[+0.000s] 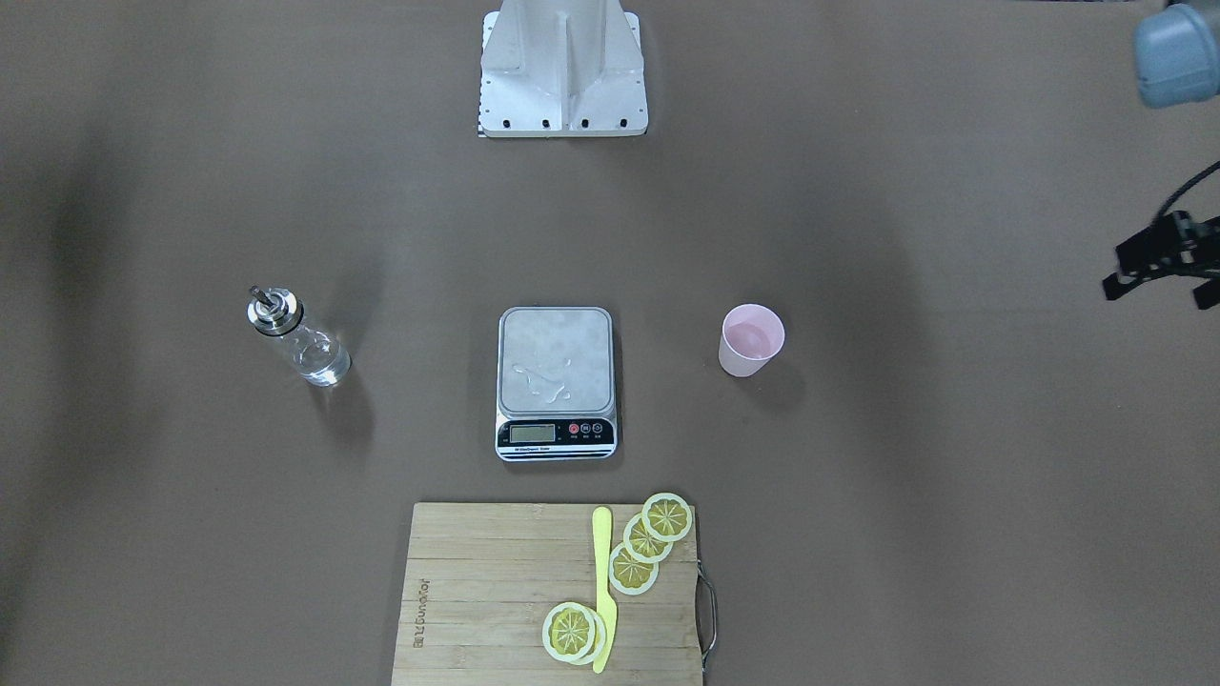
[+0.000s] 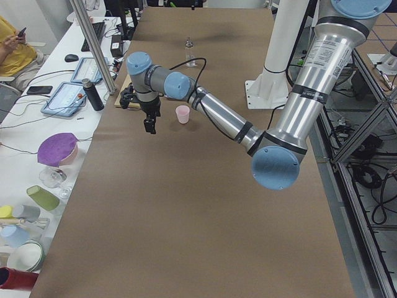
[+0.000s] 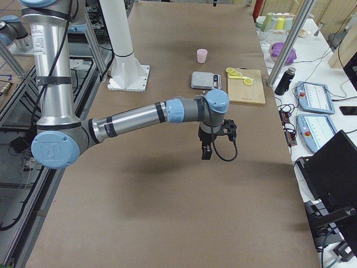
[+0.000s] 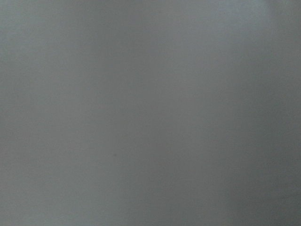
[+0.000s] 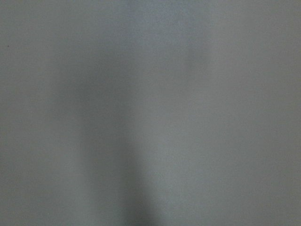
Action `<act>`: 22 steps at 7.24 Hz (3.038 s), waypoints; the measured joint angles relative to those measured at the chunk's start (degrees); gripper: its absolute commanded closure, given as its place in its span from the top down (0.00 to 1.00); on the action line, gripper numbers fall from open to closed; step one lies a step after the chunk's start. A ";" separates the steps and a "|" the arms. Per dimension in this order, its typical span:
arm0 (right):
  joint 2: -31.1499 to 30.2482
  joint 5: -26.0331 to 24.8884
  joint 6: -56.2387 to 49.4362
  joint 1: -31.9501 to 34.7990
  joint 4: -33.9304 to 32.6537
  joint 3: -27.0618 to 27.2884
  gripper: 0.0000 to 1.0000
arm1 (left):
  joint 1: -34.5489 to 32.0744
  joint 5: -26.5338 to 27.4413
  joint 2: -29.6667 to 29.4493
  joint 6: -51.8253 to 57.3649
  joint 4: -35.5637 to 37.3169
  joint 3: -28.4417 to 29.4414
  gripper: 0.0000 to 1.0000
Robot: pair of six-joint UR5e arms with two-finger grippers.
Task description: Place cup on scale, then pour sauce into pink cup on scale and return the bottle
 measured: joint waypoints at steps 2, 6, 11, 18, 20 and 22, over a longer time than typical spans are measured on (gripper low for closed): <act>0.27 -0.03 0.11 0.00 -0.03 0.01 1.00 | 7.33 0.47 -4.03 -11.33 -0.28 -0.13 1.00; 0.40 -0.06 0.14 0.00 -0.06 -0.09 1.00 | 19.26 6.09 -5.74 -25.82 -12.91 5.36 0.99; 0.43 -0.23 0.15 0.00 -0.06 -0.15 1.00 | 24.08 8.34 -5.86 -28.99 -18.92 8.97 0.58; 0.45 -0.33 0.14 0.00 0.02 -0.15 1.00 | 24.67 8.35 -6.67 -29.20 -25.26 14.52 0.04; 0.48 -0.33 0.15 0.00 0.03 -0.15 1.00 | 24.76 8.35 -6.62 -29.06 -25.26 14.32 0.00; 0.55 -0.33 0.14 0.00 0.03 -0.15 1.00 | 24.69 8.43 -6.70 -29.29 -25.08 13.46 0.00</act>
